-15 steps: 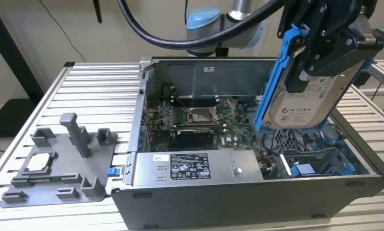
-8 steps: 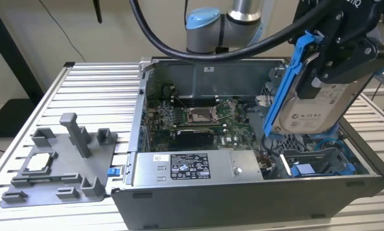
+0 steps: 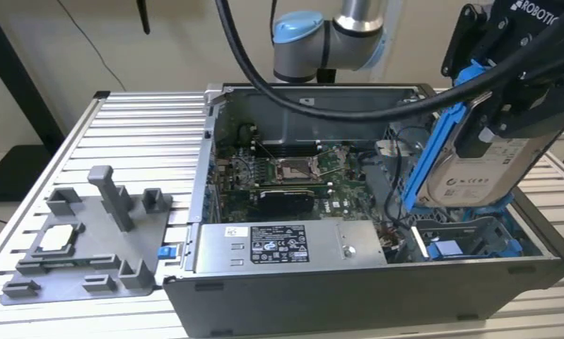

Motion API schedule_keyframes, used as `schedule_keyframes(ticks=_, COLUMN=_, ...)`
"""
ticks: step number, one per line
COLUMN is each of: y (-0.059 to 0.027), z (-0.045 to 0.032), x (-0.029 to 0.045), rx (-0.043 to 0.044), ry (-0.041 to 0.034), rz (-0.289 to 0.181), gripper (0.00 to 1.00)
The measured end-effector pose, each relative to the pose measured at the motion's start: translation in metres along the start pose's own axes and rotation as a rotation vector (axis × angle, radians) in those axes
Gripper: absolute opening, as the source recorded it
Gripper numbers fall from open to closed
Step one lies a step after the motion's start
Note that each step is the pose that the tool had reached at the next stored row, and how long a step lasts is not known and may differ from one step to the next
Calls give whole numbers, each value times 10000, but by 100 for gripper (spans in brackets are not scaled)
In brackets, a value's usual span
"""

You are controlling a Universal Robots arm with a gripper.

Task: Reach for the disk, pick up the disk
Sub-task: 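Pick up the disk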

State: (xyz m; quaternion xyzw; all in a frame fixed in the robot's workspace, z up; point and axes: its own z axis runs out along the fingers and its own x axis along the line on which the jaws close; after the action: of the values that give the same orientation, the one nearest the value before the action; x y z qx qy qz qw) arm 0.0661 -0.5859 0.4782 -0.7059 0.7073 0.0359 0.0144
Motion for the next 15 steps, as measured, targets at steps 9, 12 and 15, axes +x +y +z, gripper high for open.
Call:
schedule_keyframes(ticks=9, y=-110, z=122, x=37, rx=0, ry=2, rz=1, gripper=0)
schedule_keyframes(ticks=12, y=-193, z=153, x=39, rx=0, ry=2, rz=1, gripper=0)
schedule_keyframes(ticks=15, y=-299, z=174, x=41, rx=0, ry=4, rz=1, gripper=0)
